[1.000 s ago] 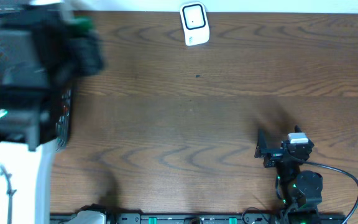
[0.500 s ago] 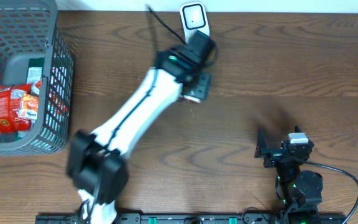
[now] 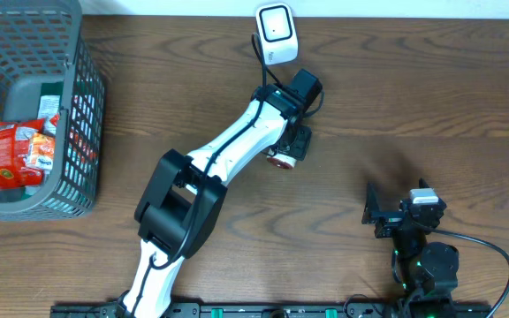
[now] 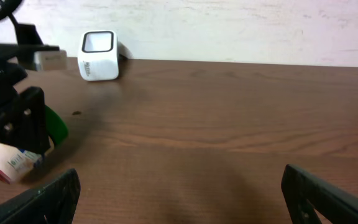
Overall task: Scan the item barcode
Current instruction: 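Carry the jar with the left gripper to the white scanner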
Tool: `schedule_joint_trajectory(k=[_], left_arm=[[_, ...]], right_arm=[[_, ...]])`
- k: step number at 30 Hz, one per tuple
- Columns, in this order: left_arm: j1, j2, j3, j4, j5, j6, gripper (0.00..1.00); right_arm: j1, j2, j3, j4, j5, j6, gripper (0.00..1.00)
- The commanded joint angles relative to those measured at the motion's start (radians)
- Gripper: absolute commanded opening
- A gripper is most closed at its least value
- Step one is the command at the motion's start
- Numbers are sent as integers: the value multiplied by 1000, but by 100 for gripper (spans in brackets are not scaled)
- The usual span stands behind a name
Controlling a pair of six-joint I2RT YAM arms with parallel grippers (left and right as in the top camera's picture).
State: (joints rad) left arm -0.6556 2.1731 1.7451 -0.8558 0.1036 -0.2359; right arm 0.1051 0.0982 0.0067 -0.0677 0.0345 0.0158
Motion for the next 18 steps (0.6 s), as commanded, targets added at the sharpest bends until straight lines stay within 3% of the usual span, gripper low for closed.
schedule_joint_trajectory(k=[1,4,7,13,18], left_arm=[[2,31,7,11,9,2,57],[2,30,7,23,9,5,79],[3,26,7,31,9,14,89],[5,7,14,28,-3,14,90],[5,-57,23,33,-120,14,90]], right_arm=[[-5,-2,-1,-3,9,13,99],[-5,-2,-1,-3,9,13,99],[-5,-2,-1,-3,9,13,99],[-5,-2,-1,-3,9,13,99],[-5,-2,-1,-3,9,13,99]])
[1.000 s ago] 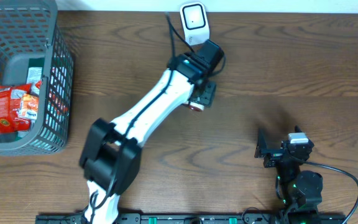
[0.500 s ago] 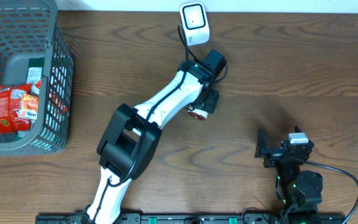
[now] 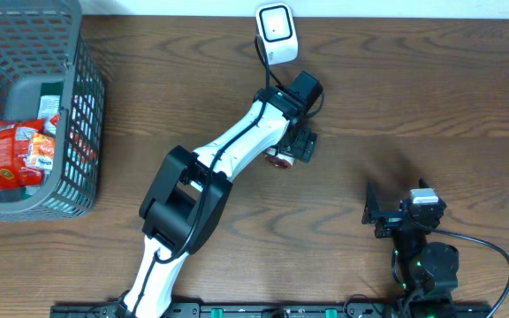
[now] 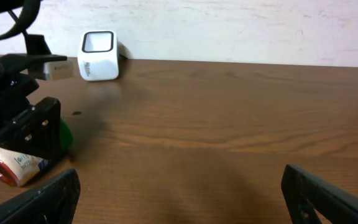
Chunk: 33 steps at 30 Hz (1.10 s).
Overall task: Scan the item barcode
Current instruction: 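Carry the jar with the left gripper to the white scanner, then lower the jar onto the table and open the left gripper, then move the left gripper back into the grey basket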
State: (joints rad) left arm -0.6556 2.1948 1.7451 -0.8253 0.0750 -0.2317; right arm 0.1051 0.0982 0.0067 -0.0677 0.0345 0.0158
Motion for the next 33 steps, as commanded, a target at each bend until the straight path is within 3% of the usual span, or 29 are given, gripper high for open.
schedule_joint_trajectory(k=[1,6,14,23,33], left_arm=[[6,-95,23,3,-117,10,91],[21,-215,23,2,-206,11,91],[116,-484,23,-15,-208,9,91],[433,-829,23,-58,-208,-10,91],[731,-961,23,-137,-220,20,91]], right_arm=[[-5,-2,-1,-3,9,13,99],[-5,-2,-1,-3,9,13,99],[-5,-2,-1,-3,9,13,99],[-5,-2,-1,-3,9,13,99],[-5,-2,-1,-3,9,13,99]])
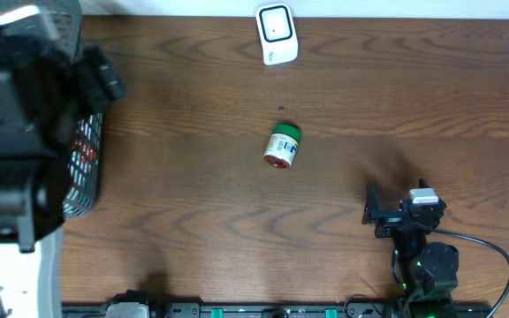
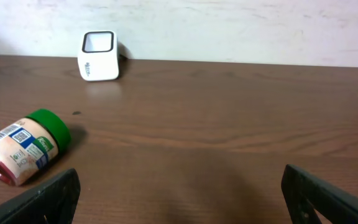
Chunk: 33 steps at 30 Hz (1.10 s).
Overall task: Scan the item barcode
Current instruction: 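Move the left gripper back into the grey basket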
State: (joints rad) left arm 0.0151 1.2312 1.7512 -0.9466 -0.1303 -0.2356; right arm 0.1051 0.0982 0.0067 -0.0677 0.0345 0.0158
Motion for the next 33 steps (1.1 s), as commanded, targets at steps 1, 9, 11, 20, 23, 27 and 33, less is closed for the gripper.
schedule_joint_trajectory(k=[1,9,11,20,23,27,33], left_arm=[[82,4,16,-22,-40,24,91],[234,100,11,-21,-73,19,91],[277,148,11,-13,-73,8,91],[455,360,11,15,-63,-29,91],[486,421,11,3,-34,-29,92],[502,483,11,-14,-35,-29,92],[502,533,11,-6,-35,-29,92]], right_arm=[[-5,-2,-1,-3,9,13,99],[-5,-2,-1,-3,9,13,99],[-5,-2,-1,-3,9,13,99],[-5,-2,-1,-3,9,13,99],[-5,-2,-1,-3,9,13,99],[-5,-2,-1,-3,9,13,99],[-5,-2,-1,-3,9,13,99]])
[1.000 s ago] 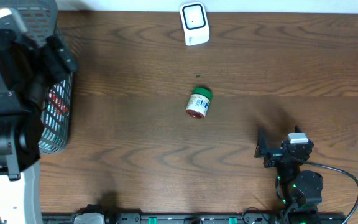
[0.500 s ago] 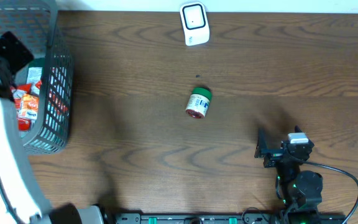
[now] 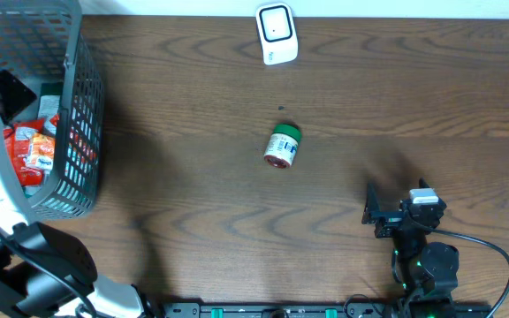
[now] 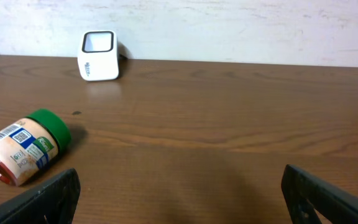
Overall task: Scan the item barcode
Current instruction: 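Move the left gripper back into the grey basket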
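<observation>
A small jar [image 3: 282, 147] with a green lid and a barcode label lies on its side in the middle of the table, also at the left of the right wrist view as the jar [image 4: 25, 148]. The white scanner [image 3: 275, 33] stands at the far edge, window up, and shows as the scanner [image 4: 98, 55]. My right gripper [image 3: 387, 216] rests open near the front right, well apart from the jar; its gap [image 4: 182, 202] holds nothing. The left arm rises along the left edge by the basket, and its gripper is cut off from view.
A grey wire basket [image 3: 76, 132] stands at the far left with red snack packets [image 3: 26, 150] inside. A pale wall runs behind the scanner. A black cable leads from the right arm's base [image 3: 427, 265] at the front.
The left arm, which loomed large and blurred over the basket corner, now lies along the left edge beside the basket. The jar, scanner and right gripper are unchanged.
My left gripper was on the jar just in front of the scanner, then a little lower with the jar at the table. Then the jar lay alone on the table with the left arm away over the basket, where it remains.
</observation>
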Tool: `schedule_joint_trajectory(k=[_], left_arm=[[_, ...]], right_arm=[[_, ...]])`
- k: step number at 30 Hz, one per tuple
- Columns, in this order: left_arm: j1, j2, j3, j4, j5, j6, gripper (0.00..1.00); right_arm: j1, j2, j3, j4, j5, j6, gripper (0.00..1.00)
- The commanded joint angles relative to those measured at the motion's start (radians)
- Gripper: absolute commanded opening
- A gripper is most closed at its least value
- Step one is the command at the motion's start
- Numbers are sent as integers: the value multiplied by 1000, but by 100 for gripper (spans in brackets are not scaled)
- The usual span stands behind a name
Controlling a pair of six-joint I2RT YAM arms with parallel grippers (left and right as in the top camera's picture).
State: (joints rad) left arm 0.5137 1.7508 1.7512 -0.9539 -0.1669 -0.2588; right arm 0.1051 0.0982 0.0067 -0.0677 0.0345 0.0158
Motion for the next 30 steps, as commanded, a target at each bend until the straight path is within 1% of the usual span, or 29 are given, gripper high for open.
schedule_joint_trajectory(k=[1,6,18,19,22,25,27,30], left_arm=[[3,20,11,1,2,-5,92],[12,43,2,-13,2,-5,92],[14,45,-57,14,2,-5,92],[14,45,-63,18,2,-5,97],[14,45,-65,26,2,-5,100],[14,45,-65,37,3,-5,98],[16,45,-65,42,24,-5,98],[34,45,-65,58,124,-5,98]], right_arm=[[-5,-2,-1,-3,9,13,99],[-5,-2,-1,-3,9,13,99],[-5,-2,-1,-3,9,13,99],[-5,-2,-1,-3,9,13,99],[-5,-2,-1,-3,9,13,99],[-5,-2,-1,-3,9,13,99],[-5,-2,-1,-3,9,13,99],[-5,-2,-1,-3,9,13,99]])
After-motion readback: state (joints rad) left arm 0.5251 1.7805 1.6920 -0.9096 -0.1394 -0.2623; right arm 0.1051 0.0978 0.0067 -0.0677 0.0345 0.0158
